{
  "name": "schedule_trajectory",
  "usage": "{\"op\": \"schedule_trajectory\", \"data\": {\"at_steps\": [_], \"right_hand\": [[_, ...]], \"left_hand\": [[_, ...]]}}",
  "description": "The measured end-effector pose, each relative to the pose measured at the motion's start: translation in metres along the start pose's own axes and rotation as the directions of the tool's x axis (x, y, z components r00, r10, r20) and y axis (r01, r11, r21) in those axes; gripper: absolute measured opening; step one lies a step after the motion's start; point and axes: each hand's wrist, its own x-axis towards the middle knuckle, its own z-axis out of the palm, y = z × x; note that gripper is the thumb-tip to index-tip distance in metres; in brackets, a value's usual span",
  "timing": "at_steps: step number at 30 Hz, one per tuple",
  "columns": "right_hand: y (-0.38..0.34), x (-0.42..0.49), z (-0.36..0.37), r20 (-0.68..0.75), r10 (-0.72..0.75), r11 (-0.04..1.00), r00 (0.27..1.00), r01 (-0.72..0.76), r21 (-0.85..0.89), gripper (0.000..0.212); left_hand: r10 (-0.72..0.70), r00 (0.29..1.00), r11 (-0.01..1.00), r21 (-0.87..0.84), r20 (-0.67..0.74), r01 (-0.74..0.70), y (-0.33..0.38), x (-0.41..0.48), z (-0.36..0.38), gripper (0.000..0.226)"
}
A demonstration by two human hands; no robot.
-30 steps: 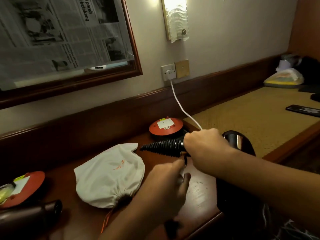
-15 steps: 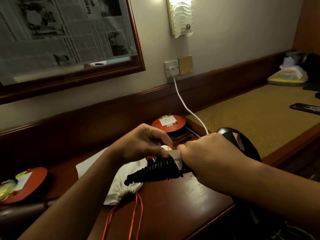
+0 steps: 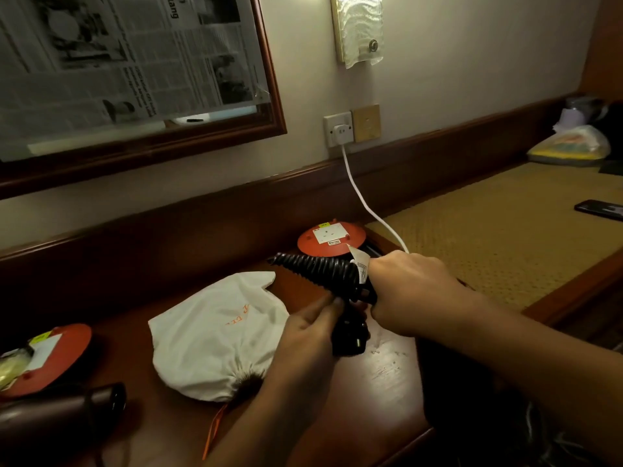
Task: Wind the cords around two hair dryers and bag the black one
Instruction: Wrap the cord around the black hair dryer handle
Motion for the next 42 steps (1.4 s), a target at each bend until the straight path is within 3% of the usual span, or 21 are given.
{"op": "schedule_trajectory", "data": {"at_steps": [4, 8, 12, 17, 20, 22, 24, 25, 26, 27, 29, 32, 34, 36, 39, 42], "right_hand": [[-0.003, 0.014, 0.016, 0.062, 0.019, 0.999, 0.998, -0.017, -0.029, 0.019], [-0.003, 0.020, 0.031, 0.047, -0.054, 0.990, 0.997, 0.060, -0.127, 0.021], [0.008, 0.037, 0.049, 0.001, -0.186, 0.959, 0.983, 0.182, -0.217, 0.028], [0.026, 0.070, 0.077, -0.158, -0.396, 0.888, 0.905, 0.334, -0.315, 0.036], [0.030, 0.075, 0.085, -0.216, -0.332, 0.896, 0.918, 0.235, -0.377, 0.055], [0.035, 0.065, 0.093, -0.302, -0.240, 0.952, 0.923, 0.163, -0.259, 0.065], [0.037, 0.045, 0.102, -0.410, -0.121, 0.984, 0.904, 0.163, 0.068, 0.055], [0.036, 0.034, 0.105, -0.381, -0.029, 0.933, 0.924, 0.161, 0.322, 0.047], [0.032, 0.024, 0.107, -0.262, 0.043, 0.812, 0.964, 0.119, 0.572, 0.044], [0.029, 0.017, 0.111, -0.114, 0.053, 0.656, 0.992, 0.052, 0.753, 0.044], [0.028, 0.012, 0.123, 0.040, 0.012, 0.402, 0.999, -0.042, 0.915, 0.045], [0.033, 0.016, 0.140, 0.057, 0.052, 0.227, 0.997, -0.067, 0.972, 0.045], [0.036, 0.018, 0.147, 0.040, 0.076, 0.206, 0.996, -0.054, 0.977, 0.044], [0.039, 0.018, 0.151, 0.041, 0.074, 0.186, 0.996, -0.054, 0.981, 0.045], [0.044, 0.015, 0.156, 0.029, 0.080, 0.210, 0.996, -0.045, 0.977, 0.044], [0.053, 0.013, 0.163, 0.046, 0.111, 0.242, 0.993, -0.071, 0.968, 0.031]], "left_hand": [[-0.045, 0.999, 0.999, 0.031, 0.014, 0.044, 0.000, -0.002, 0.004, 0.026], [-0.117, 0.992, 0.984, -0.137, -0.042, 0.110, 0.002, 0.012, -0.011, 0.060], [-0.271, 0.956, 0.956, -0.148, -0.117, 0.253, -0.004, 0.029, -0.024, 0.052], [-0.178, 0.946, 0.957, -0.272, -0.270, 0.102, -0.025, 0.040, -0.016, 0.031], [-0.162, 0.906, 0.903, -0.429, -0.391, -0.023, -0.040, 0.043, 0.001, 0.023], [-0.123, 0.879, 0.876, -0.467, -0.461, -0.123, -0.051, 0.045, 0.009, 0.023], [-0.034, 0.861, 0.856, -0.459, -0.507, -0.237, -0.062, 0.048, 0.015, 0.025], [0.002, 0.850, 0.848, -0.449, -0.527, -0.281, -0.066, 0.050, 0.018, 0.027], [0.023, 0.839, 0.846, -0.436, -0.544, -0.306, -0.070, 0.051, 0.022, 0.029], [0.031, 0.826, 0.851, -0.419, -0.563, -0.317, -0.075, 0.053, 0.026, 0.029], [0.043, 0.813, 0.875, -0.371, -0.580, -0.311, -0.085, 0.054, 0.034, 0.027], [0.050, 0.841, 0.931, -0.281, -0.539, -0.235, -0.096, 0.049, 0.038, 0.036], [0.111, 0.873, 0.968, -0.146, -0.475, -0.203, -0.103, 0.043, 0.036, 0.042], [0.210, 0.907, 0.976, 0.128, -0.366, -0.175, -0.107, 0.036, 0.031, 0.052], [0.240, 0.956, 0.853, 0.507, -0.171, -0.123, -0.110, 0.027, 0.021, 0.067], [0.163, 0.986, 0.729, 0.679, -0.041, -0.093, -0.109, 0.017, 0.020, 0.076]]}}
